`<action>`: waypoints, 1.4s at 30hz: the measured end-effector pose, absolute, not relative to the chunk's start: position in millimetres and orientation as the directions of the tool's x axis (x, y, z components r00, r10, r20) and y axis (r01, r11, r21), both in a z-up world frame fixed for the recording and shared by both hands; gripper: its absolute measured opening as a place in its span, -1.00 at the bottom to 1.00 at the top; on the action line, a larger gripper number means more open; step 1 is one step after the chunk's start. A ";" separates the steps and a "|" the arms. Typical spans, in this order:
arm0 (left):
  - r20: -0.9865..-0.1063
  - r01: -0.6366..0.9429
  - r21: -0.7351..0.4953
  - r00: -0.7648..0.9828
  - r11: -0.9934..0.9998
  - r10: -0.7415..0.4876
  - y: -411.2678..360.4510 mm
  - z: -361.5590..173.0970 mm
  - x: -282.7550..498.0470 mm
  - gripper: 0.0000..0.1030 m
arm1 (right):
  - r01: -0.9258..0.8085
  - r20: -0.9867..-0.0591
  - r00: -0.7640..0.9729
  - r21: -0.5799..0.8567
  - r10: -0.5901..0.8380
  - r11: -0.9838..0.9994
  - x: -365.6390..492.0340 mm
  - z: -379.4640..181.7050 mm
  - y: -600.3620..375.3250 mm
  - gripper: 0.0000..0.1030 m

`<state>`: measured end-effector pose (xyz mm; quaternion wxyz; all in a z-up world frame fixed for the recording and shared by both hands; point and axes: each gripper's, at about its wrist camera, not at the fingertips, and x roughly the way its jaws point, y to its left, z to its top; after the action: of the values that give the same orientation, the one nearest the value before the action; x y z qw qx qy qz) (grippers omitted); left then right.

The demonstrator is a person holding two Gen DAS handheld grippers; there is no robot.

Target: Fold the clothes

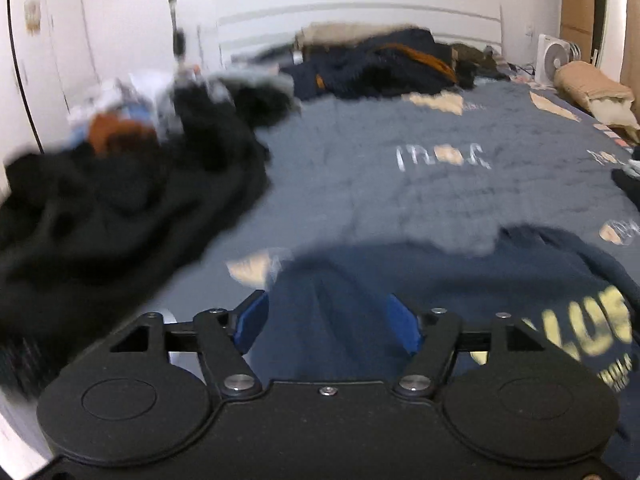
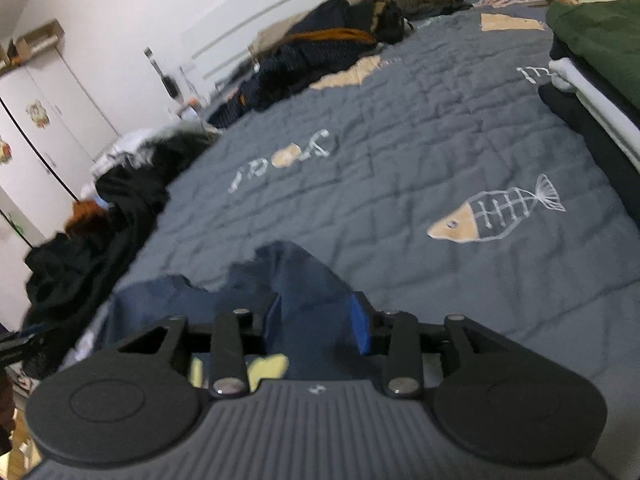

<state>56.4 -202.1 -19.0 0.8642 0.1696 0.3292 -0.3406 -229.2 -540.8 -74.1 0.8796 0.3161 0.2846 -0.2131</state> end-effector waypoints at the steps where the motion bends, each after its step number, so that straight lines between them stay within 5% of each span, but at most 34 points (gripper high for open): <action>1: -0.697 0.693 0.061 0.545 0.718 -0.466 -197.9 -24.9 57.9 0.40 | 0.560 -0.646 0.737 0.419 -0.199 0.715 -229.6 -75.6 -539.8 -0.22; 11: -0.775 0.612 -0.049 0.475 0.789 -0.417 -173.6 -63.2 81.7 0.67 | 0.538 -0.700 0.690 0.325 -0.184 0.778 -225.8 -88.5 -533.0 -0.06; 15: -0.800 0.625 -0.046 0.444 0.779 -0.404 -180.2 -83.1 81.6 0.62 | 0.524 -0.711 0.680 0.300 -0.179 0.797 -223.6 -95.3 -532.6 -0.05; 16: -0.805 0.632 -0.055 0.430 0.773 -0.408 -180.9 -86.7 82.0 0.45 | 0.523 -0.717 0.675 0.300 -0.174 0.798 -222.6 -97.0 -532.9 -0.04; 18: -0.814 0.646 -0.071 0.402 0.760 -0.418 -182.1 -92.7 82.6 -0.22 | 0.522 -0.728 0.666 0.297 -0.164 0.799 -220.7 -100.2 -533.4 -0.03; 19: -0.813 0.649 -0.057 0.410 0.759 -0.412 -181.2 -91.8 83.7 -0.73 | 0.522 -0.734 0.659 0.289 -0.164 0.803 -219.6 -101.2 -533.0 -0.02; 25: -0.768 0.602 0.086 0.548 0.794 -0.332 -160.8 -65.3 103.3 -0.89 | 0.526 -0.746 0.648 0.290 -0.156 0.799 -216.6 -103.5 -533.4 0.02; 33: -0.718 0.478 0.236 0.673 0.846 -0.180 -133.7 -27.4 151.8 -0.88 | 0.503 -0.731 0.669 0.312 -0.134 0.806 -213.8 -97.8 -529.9 0.04; 36: -0.724 0.474 0.288 0.677 0.832 -0.135 -140.1 -25.9 145.0 -0.69 | 0.491 -0.726 0.677 0.320 -0.123 0.810 -214.4 -93.2 -528.4 0.04; 40: -0.667 0.450 0.320 0.732 0.834 -0.139 -141.5 -13.4 121.2 0.20 | 0.454 -0.714 0.693 0.325 -0.100 0.830 -216.6 -83.4 -524.4 0.05; 42: -0.650 0.479 0.282 0.733 0.831 -0.201 -143.5 -3.3 104.5 0.33 | 0.436 -0.712 0.696 0.314 -0.094 0.843 -216.6 -79.5 -521.2 0.06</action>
<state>104.5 -143.5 -3.3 0.9040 0.2215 0.3135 -0.1882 -216.6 -521.2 -79.5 0.8899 0.2369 0.3602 -0.1489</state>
